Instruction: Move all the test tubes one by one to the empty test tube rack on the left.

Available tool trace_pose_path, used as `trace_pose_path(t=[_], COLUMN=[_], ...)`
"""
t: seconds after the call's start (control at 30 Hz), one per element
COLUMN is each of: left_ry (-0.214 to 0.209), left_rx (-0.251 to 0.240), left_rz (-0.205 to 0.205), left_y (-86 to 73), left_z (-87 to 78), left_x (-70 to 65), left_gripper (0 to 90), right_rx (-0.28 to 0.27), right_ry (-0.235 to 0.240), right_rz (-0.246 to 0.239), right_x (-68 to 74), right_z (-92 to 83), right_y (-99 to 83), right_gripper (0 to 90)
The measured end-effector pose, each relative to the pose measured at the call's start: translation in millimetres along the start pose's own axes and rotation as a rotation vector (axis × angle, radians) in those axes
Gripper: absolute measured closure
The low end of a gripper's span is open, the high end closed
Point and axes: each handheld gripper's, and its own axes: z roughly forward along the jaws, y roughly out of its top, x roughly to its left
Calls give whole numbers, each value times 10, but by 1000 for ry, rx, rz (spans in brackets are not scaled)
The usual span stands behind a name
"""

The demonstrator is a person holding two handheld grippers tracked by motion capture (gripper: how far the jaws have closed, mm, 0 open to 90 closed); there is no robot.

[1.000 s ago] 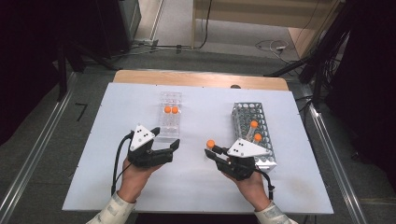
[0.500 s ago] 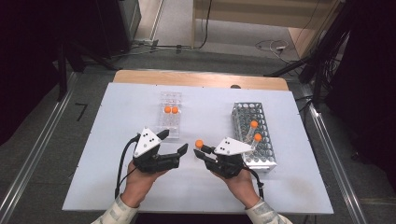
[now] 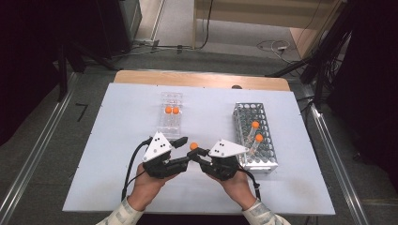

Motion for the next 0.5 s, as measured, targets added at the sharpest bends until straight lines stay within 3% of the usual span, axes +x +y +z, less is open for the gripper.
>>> trace_pose_path(t=[0.5], left_ry=[-8], left_rx=[18], left_rz=[16], left_y=[-36], left_z=[67], left_x=[-1], left_gripper=[684], right_rx=[2], right_ry=[7], right_rz=[-7], right_x=[18], right_z=[4], right_y=[-2], right_gripper=[724])
